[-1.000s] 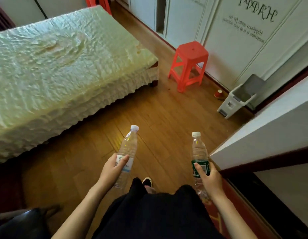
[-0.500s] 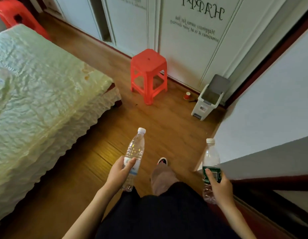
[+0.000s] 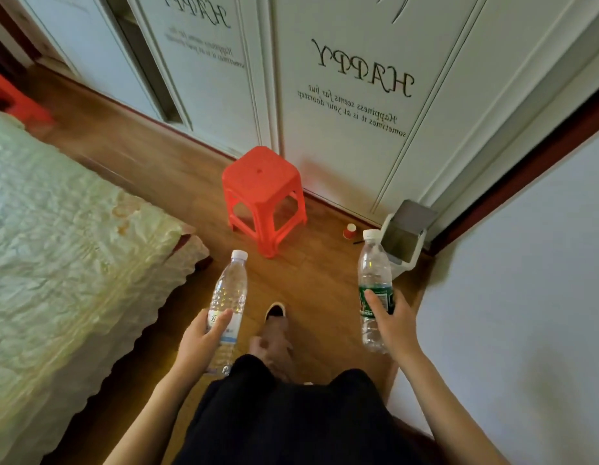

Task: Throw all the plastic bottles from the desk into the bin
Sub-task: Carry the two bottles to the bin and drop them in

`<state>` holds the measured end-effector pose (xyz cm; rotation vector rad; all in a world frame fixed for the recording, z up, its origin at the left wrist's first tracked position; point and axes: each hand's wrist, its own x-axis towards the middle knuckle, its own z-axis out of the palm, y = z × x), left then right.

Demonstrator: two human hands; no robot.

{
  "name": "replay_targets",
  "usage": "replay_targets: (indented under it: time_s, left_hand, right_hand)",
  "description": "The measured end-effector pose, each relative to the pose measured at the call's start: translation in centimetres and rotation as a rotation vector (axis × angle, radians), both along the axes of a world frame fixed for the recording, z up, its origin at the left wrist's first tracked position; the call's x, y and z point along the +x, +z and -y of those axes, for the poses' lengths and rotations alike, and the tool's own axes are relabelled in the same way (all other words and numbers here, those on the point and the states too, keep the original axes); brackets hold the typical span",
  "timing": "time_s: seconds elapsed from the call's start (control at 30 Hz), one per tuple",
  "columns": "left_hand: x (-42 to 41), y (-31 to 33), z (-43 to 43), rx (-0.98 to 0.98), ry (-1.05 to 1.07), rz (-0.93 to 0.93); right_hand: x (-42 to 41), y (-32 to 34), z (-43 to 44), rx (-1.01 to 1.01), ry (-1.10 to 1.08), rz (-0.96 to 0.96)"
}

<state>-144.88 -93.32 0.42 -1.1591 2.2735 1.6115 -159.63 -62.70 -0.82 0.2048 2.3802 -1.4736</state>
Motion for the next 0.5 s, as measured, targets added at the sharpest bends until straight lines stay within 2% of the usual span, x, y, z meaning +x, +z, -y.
replay_targets:
  time_s: [0.27, 0.5]
  left_hand:
    - [-20.7, -1.1, 7.3, -0.042, -0.197, 0.016]
    - [-40.1, 0.3, 8.4, -0.083, -0.574, -0.011]
  right_hand:
    - [-13.3, -1.1, 4.0, 0.060, -0.188, 0.012]
    - [-20.4, 0.5, 2.6, 0.138, -0.463, 0.020]
